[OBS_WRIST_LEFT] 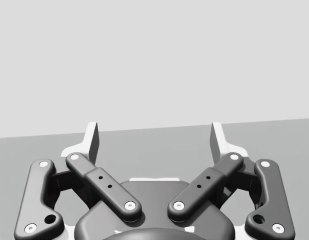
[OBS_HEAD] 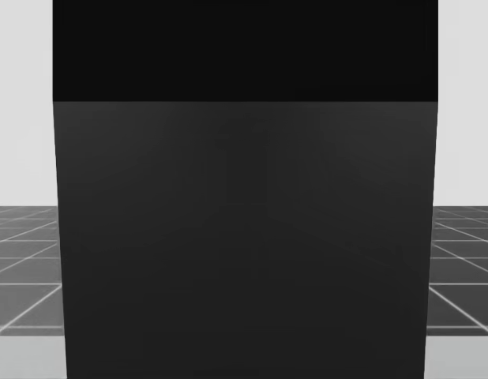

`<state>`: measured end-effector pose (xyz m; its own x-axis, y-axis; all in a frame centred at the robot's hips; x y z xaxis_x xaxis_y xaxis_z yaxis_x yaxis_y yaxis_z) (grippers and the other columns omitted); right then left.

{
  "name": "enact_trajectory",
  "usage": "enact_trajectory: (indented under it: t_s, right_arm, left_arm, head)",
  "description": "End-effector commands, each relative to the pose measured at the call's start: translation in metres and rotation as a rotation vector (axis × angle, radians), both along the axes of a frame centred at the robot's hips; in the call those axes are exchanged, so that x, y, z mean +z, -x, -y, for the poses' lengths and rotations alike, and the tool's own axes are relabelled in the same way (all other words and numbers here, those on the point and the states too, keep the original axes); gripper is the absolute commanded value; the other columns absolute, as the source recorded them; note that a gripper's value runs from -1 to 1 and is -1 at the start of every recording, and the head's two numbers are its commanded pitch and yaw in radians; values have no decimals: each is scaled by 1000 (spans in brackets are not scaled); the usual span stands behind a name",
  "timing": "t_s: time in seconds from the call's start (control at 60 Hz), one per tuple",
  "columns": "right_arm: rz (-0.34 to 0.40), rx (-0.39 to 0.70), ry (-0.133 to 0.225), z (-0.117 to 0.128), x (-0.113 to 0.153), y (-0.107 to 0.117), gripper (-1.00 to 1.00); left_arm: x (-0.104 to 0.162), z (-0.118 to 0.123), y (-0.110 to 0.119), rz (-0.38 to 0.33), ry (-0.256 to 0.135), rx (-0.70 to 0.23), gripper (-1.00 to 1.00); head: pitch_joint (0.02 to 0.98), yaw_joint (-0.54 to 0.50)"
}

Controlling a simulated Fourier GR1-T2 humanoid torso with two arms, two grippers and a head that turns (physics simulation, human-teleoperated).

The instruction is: Reach around the screen and pick up the object behind it.

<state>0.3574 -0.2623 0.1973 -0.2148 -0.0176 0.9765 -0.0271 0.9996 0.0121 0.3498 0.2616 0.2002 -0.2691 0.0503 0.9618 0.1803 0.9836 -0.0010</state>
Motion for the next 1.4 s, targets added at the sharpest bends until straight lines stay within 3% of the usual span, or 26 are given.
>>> enact_trajectory:
  t_s: [0.017,0.117,0.233,0.317,0.367,0.417,0.467,0.567,0.6,0.683,0.7,0.817,0.883,1.017,1.15,1.3,1.4]
  right_arm:
    - [-29,-5,10,-1,-1,3,-1000]
    - [-3,32,-6,-4,0,4,-1000]
    - [-1,100,4,-5,1,4,-1000]
    - [-9,151,-2,-3,3,6,-1000]
    - [2,174,24,-1,5,7,-1000]
    - [4,196,23,0,7,9,-1000]
    - [17,225,55,2,8,11,-1000]
    - [25,297,51,8,9,14,-1000]
    - [30,318,70,11,8,16,-1000]
    - [33,388,62,15,8,21,-1000]
    - [41,417,75,17,8,24,-1000]
    - [57,543,76,26,8,35,-1000]
    - [57,588,70,31,7,39,-1000]
    - [61,657,75,44,2,46,-1000]
    - [72,757,99,51,-2,56,-1000]
    - [87,899,162,52,-6,69,-1000]
    - [108,958,178,51,-8,73,-1000]
  left_arm:
    - [-1,0,0,1,-6,1,-1000]
    - [-1,1,-1,0,-8,0,-1000]
    - [0,2,3,-43,-6,-55,-1000]
    - [2,1,11,-60,-41,-90,-1000]
    - [6,-1,18,-73,-51,-126,-1000]
    - [8,-2,22,-82,-58,-141,-1000]
    - [10,-4,28,-106,-72,-181,-1000]
    - [13,-11,39,-124,-107,-218,-1000]
    - [14,-15,44,-124,-120,-221,-1000]
    - [15,-22,53,-139,-128,-252,-1000]
    - [16,-25,57,-148,-138,-260,-1000]
    - [14,-34,69,-176,-175,-305,-1000]
    - [14,-37,74,-187,-177,-331,-1000]
    - [10,-44,83,-203,-218,-397,-1000]
    - [6,-51,91,-221,-240,-482,-1000]
    - [1,-60,101,-236,-303,-567,-1000]
    - [-2,-64,102,-244,-334,-596,-1000]
  head:
    - [100,0]
    - [100,-1]
    - [100,-4]
    - [96,-6]
    - [98,-4]
    - [99,-2]
    - [102,-4]
    - [105,-7]
    - [105,-8]
    - [107,-8]
    - [107,-8]
    - [106,-7]
    - [106,-7]
    - [110,-8]
    - [112,-9]
    - [117,-8]
    - [116,-8]
